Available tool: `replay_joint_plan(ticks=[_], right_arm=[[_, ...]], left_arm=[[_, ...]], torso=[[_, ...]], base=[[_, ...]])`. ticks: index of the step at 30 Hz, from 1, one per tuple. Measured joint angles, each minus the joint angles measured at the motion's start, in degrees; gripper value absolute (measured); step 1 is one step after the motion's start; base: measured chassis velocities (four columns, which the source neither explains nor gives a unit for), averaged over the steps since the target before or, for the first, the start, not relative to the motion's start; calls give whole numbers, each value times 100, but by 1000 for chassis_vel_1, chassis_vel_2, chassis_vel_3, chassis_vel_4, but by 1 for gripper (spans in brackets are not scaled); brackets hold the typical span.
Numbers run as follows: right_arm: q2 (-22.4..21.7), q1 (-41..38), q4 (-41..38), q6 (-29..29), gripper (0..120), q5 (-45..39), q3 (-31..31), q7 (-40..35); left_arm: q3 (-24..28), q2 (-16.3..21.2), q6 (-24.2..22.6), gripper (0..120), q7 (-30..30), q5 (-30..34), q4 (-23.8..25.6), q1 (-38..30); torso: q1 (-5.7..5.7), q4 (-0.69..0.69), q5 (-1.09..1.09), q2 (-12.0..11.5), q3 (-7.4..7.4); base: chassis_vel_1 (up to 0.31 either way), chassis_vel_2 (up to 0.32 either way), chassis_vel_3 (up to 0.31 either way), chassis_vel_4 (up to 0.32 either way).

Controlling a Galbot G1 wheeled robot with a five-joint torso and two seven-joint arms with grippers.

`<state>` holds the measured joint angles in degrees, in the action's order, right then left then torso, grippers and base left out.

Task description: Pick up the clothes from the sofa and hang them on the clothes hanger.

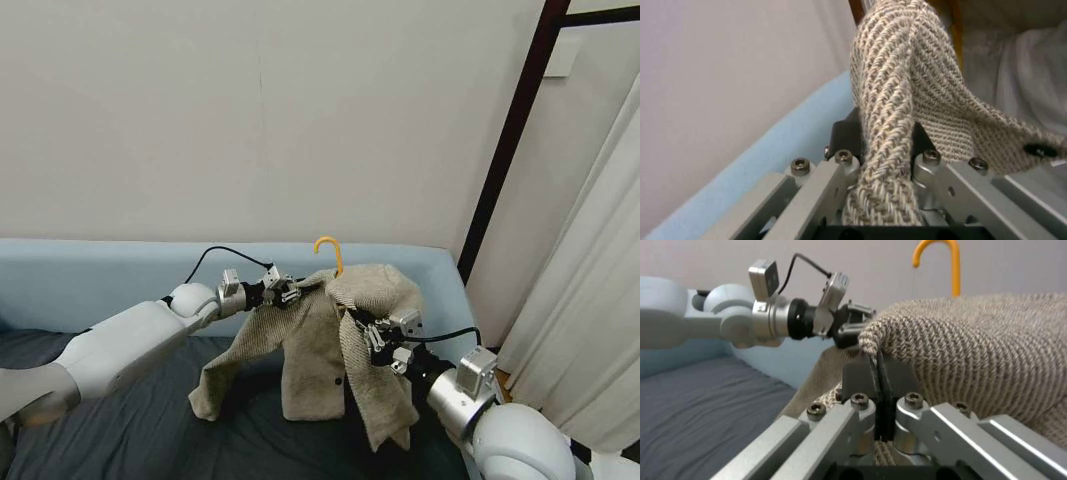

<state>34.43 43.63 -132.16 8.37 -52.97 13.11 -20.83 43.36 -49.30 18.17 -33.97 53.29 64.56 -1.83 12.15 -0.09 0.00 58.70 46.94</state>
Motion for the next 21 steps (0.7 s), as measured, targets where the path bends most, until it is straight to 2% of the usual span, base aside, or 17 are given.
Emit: replay_joint_plan(ticks=[8, 12, 21], right_arm=[[195, 4, 383, -185, 0, 340, 232, 158], [469, -151, 964, -461, 0, 503, 334, 154], [556, -122, 790, -581, 0, 529, 489, 352]], left_arm=[[-12, 317, -93, 9, 121, 263, 475, -212], [69, 690, -107, 9, 137, 420, 935, -389], [-53, 1011, -107, 9, 212, 478, 1279, -358]], torso=[[0, 0, -1, 0, 0], [0, 1, 0, 0, 0], [0, 1, 0, 0, -1]], base=[[0, 0, 0, 0], [0, 0, 0, 0], [0, 0, 0, 0]])
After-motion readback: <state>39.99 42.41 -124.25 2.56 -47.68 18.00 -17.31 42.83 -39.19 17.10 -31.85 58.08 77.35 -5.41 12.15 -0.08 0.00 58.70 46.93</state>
